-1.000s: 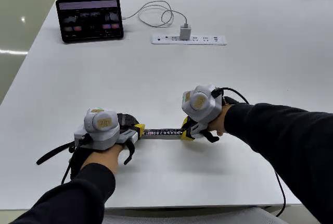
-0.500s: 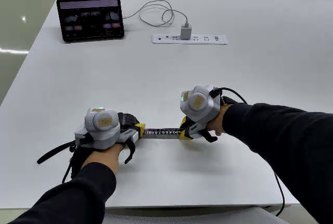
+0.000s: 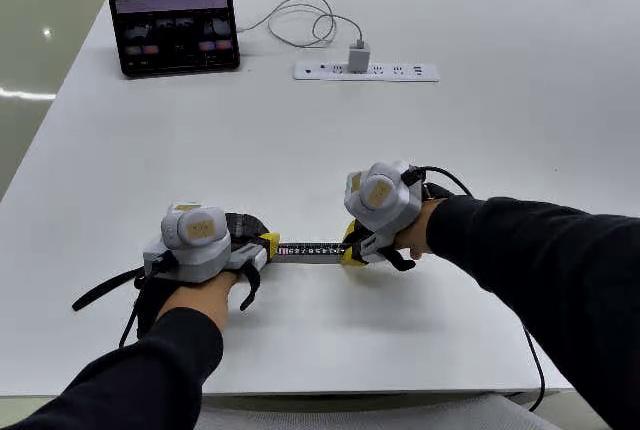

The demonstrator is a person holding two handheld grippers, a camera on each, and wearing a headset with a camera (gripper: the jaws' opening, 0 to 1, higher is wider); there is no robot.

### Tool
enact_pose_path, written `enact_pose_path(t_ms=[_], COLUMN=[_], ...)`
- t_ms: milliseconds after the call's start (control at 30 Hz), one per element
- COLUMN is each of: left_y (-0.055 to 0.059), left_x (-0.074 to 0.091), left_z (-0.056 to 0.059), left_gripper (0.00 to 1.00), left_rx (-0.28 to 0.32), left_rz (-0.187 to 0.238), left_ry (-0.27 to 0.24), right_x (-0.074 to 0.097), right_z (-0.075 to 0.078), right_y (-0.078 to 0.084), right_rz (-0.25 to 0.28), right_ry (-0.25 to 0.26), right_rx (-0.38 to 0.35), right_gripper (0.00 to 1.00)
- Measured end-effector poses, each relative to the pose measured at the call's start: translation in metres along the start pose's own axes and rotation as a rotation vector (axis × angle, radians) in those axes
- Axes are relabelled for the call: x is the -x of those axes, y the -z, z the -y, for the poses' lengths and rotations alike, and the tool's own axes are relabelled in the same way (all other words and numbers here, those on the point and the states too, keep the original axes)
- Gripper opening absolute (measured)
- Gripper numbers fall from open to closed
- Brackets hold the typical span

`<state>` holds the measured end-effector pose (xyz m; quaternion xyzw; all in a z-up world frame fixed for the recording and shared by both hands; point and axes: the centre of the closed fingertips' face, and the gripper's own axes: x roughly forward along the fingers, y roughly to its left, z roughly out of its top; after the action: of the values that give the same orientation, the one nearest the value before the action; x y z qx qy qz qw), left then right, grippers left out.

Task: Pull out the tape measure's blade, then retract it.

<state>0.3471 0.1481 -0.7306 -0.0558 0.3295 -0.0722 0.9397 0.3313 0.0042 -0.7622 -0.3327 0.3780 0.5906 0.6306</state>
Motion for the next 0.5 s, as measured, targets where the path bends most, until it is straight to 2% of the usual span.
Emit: enact_pose_path(t_ms=[500], left_y=[0.0002], left_x=[0.0000], left_z=[0.0003], left_gripper=[0.61], left_rx=[-0.001], left_rz=[-0.008], left_ry=[0.004], right_x=[-0.0034], right_z=[-0.0017], right_y=[-0.0070], right_rz=[0.010], right_ry=[-0.009], right_rx=[-0.009], right_gripper=[0.11])
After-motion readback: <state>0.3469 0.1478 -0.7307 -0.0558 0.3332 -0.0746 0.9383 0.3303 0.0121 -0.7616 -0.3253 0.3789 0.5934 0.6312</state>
